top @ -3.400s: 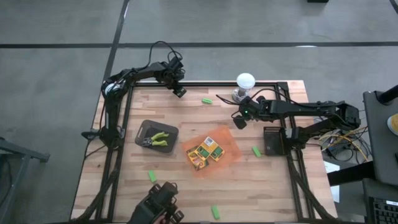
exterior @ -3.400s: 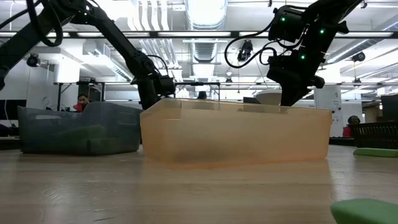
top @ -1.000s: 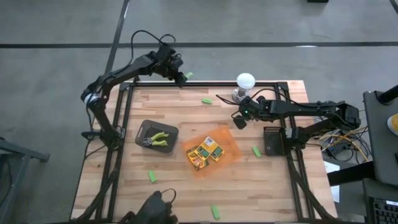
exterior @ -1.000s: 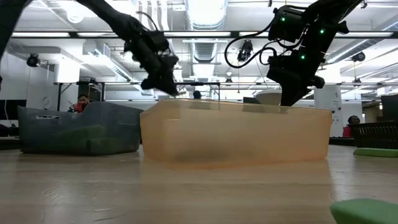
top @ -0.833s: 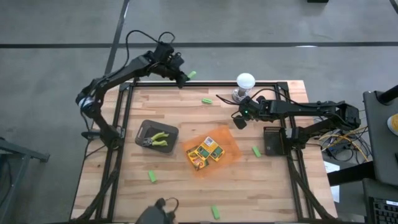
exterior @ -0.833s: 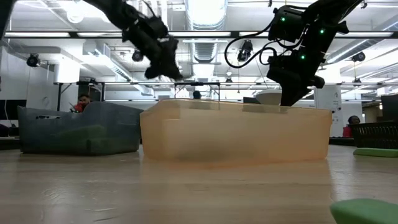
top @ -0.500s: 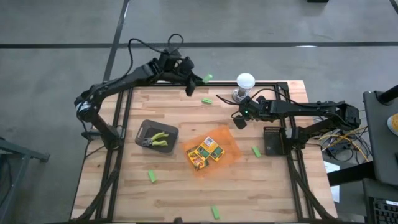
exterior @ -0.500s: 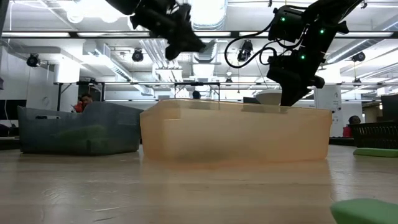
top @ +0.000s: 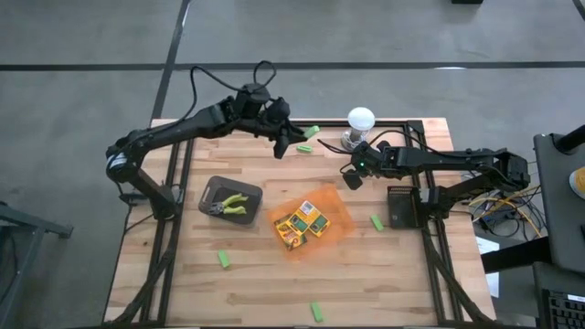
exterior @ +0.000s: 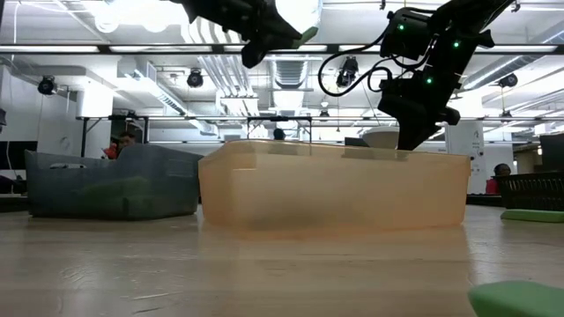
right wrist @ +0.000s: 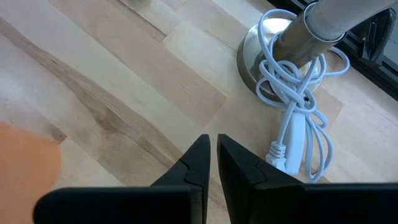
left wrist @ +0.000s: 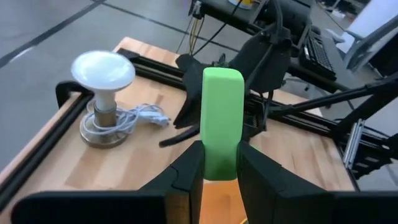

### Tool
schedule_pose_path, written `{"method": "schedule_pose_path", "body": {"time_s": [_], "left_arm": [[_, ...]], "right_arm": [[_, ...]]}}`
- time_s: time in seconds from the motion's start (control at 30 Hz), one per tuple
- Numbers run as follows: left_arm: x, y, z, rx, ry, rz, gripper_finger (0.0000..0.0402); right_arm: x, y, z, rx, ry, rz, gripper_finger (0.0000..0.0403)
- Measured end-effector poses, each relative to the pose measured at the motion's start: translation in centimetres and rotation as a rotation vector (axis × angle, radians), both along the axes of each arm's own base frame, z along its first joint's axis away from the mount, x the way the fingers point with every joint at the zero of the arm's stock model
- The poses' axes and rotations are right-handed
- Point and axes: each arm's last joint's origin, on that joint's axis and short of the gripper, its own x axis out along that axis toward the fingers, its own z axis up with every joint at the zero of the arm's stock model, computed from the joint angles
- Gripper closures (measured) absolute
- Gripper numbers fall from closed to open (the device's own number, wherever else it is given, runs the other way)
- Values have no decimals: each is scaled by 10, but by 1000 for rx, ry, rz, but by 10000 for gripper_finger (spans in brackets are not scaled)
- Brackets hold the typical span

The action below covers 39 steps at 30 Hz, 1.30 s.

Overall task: Pick & Place School Supplies
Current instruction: Put the green eraser into the black basket

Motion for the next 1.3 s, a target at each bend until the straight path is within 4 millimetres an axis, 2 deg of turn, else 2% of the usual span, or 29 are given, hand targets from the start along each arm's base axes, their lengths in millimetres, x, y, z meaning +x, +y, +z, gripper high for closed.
{"method": "schedule_pose_path", "body": {"time_s": [0.43,0.73,1.3], "left_arm": [[0,-3,-21,-55,66,-16,316],[1,-5,-22,-160,68,13,316],[1,-5,-22,-154,69,10,316]], "right_arm": [[0,0,0,0,0,0,376],[5,-2,3,-17,-58,-1,376],[8,-4,2,-31,-98,-49,376]]}}
